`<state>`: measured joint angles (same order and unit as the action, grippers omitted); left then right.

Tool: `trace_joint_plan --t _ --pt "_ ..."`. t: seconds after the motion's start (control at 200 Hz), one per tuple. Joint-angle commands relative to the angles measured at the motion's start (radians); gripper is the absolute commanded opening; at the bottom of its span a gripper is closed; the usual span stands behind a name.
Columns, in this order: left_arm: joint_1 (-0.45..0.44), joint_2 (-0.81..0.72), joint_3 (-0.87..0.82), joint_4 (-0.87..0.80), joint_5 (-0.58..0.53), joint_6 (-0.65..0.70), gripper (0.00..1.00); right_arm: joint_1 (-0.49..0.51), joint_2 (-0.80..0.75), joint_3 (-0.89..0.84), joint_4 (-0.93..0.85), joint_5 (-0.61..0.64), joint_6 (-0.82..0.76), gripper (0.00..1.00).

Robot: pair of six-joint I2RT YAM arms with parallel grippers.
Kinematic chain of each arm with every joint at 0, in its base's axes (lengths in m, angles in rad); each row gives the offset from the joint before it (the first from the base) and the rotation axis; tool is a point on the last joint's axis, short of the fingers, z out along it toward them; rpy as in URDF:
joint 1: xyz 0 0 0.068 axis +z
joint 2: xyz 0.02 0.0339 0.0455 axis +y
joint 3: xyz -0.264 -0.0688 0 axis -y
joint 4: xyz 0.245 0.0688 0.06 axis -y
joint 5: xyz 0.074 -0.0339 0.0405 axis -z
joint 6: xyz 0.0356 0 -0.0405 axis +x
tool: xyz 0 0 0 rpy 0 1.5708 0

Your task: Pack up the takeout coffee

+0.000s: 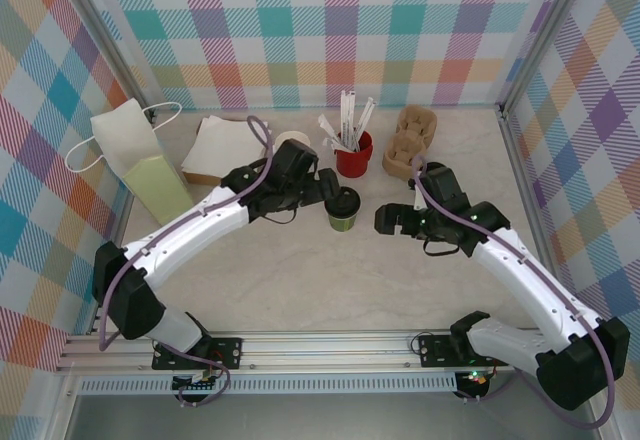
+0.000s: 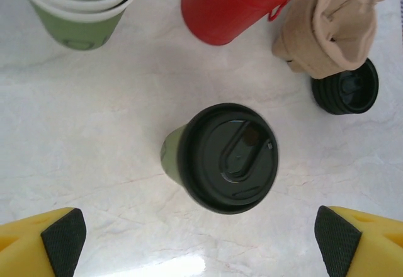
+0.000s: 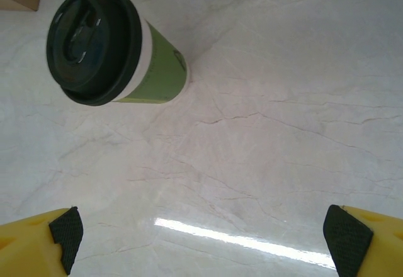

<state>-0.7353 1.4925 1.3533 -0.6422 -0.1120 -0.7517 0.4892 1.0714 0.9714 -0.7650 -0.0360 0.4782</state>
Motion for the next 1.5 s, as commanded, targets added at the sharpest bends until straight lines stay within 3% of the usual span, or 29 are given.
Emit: trace_joint_plan --t 0.0,0.185,0.51,1.05,1.495 --pt "0.027 -0.057 -0.074 0.081 0.086 -0.035 0.95 -0.005 0.026 0.038 0.007 -0.077 0.007 1.0" --pt "0.071 -0.079 -0.172 0.181 0.206 -0.064 0.93 -0.003 0.059 0.027 0.074 -0.138 0.058 1.0" --pt "0.093 -0.015 -0.198 0.24 0.298 -0.101 0.89 -0.002 0.144 0.038 0.141 -0.209 0.116 1.0" --pt "0.094 0.093 -0.158 0.242 0.296 -0.119 0.87 -0.003 0.281 0.102 0.184 -0.214 0.115 1.0" --pt "0.094 0.151 -0.093 0.175 0.225 -0.131 0.83 -0.006 0.416 0.217 0.151 -0.181 0.113 1.0"
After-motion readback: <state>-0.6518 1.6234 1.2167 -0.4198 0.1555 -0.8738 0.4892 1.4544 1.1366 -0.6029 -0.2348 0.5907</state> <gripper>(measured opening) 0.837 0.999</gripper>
